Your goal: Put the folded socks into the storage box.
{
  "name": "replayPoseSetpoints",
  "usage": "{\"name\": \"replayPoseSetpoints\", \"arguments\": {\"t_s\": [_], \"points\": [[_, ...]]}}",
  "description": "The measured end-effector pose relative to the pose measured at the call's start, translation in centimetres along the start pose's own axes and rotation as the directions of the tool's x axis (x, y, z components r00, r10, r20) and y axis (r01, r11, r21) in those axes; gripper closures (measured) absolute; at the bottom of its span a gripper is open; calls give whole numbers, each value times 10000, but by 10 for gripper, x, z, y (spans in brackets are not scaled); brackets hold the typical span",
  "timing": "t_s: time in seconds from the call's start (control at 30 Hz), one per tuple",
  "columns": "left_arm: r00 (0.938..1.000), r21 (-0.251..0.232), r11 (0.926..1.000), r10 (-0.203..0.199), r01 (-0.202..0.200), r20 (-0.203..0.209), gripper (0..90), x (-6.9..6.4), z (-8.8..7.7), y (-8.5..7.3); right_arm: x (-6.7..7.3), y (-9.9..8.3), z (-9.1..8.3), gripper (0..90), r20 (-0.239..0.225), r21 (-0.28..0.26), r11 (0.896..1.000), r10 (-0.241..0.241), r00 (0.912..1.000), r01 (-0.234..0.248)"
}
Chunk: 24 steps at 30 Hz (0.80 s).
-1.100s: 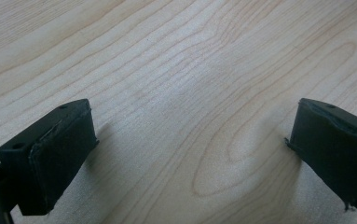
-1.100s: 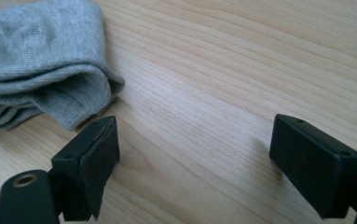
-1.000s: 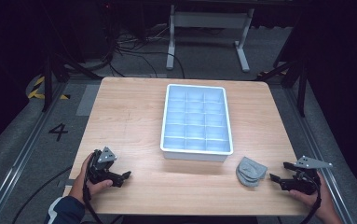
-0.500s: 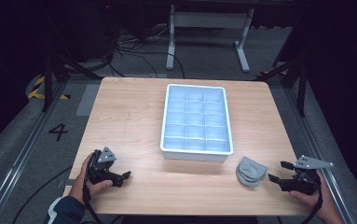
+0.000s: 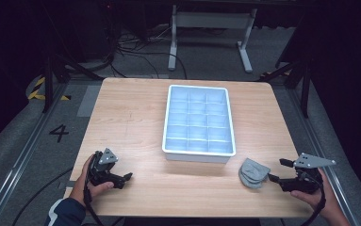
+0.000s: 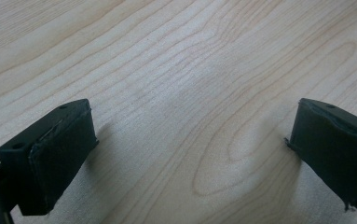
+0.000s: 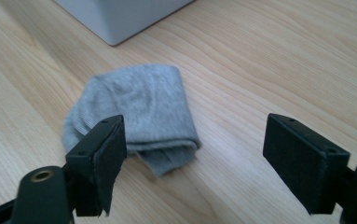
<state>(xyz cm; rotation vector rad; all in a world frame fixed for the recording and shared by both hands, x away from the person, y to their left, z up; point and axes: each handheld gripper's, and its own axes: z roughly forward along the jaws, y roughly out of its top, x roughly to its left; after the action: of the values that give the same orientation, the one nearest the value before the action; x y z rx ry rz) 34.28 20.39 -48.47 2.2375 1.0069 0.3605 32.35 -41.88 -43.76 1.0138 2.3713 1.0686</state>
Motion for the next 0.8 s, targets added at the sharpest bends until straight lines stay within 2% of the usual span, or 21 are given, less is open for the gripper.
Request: {"name": "replayPoseSetpoints", "arguments": {"t_s": [0.1,0.23,0.43,0.5,0.8], "points": [[10000,-5,10000,4,-4,-15,4,0,0,0,3,7,6,224,-131,206,9994,-263,9996,265],[10000,-5,10000,3,-3,-13,4,0,0,0,3,13,12,227,-276,384,9987,-336,9991,346],[10000,-4,10000,2,-2,-13,4,0,0,0,4,21,30,241,-680,891,9946,-480,9965,540],[10000,-5,10000,1,-1,-13,4,0,0,0,4,23,36,242,-679,1129,9914,-588,9960,663],[10000,-4,10000,3,-3,-11,4,0,0,0,4,22,54,226,-1131,1744,9828,-409,9927,604]]}}
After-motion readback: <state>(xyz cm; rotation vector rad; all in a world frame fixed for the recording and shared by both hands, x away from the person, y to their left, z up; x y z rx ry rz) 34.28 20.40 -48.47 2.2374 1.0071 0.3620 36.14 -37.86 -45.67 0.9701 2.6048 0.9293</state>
